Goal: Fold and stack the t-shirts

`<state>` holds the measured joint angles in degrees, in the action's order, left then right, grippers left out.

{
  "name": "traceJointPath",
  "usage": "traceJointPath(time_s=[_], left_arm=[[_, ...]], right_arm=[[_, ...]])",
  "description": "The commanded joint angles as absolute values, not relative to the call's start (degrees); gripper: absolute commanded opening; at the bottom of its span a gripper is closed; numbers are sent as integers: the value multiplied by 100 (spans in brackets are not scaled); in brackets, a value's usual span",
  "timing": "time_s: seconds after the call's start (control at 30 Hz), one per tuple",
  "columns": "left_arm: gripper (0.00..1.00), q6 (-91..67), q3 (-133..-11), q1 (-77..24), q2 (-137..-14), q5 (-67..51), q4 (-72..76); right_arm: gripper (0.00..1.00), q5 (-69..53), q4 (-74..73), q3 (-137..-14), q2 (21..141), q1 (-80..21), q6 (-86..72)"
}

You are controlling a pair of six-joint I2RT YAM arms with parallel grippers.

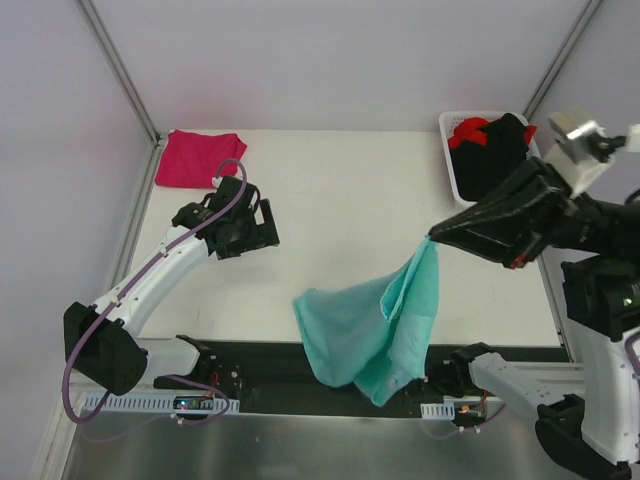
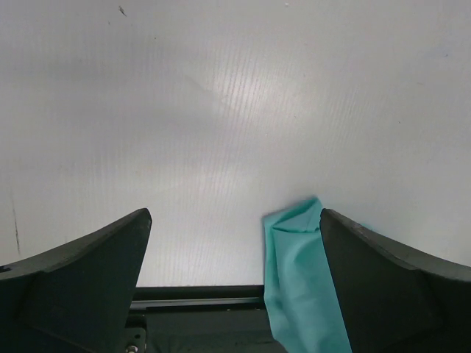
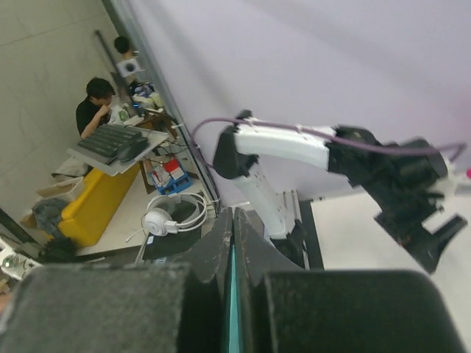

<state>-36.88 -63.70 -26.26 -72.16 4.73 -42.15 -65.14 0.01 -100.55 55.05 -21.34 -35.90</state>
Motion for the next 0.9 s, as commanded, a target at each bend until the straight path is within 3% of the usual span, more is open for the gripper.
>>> traceJointPath(time_s=[0.0,0.5,0.7,0.87], left_arm=[[99,-3709,-6416,-2654,-7216,457,-4131],[99,-3665,-6293,-2654,-7260,545,-4131],[99,-3718,-6223,-2663,-7251,545,-4122],[99,-4060,-6082,-3478,-7286,667,-4008]], right_arm=[[1,-6179,-1561,-9360,5818,-2030,-2392],[1,-5626,-2074,-9281,6222,-1986,-1503],[1,-4634,-2531,-9115,6196,-1986,-845],[1,-4070,-2584,-9035,6521,-1846,-519]])
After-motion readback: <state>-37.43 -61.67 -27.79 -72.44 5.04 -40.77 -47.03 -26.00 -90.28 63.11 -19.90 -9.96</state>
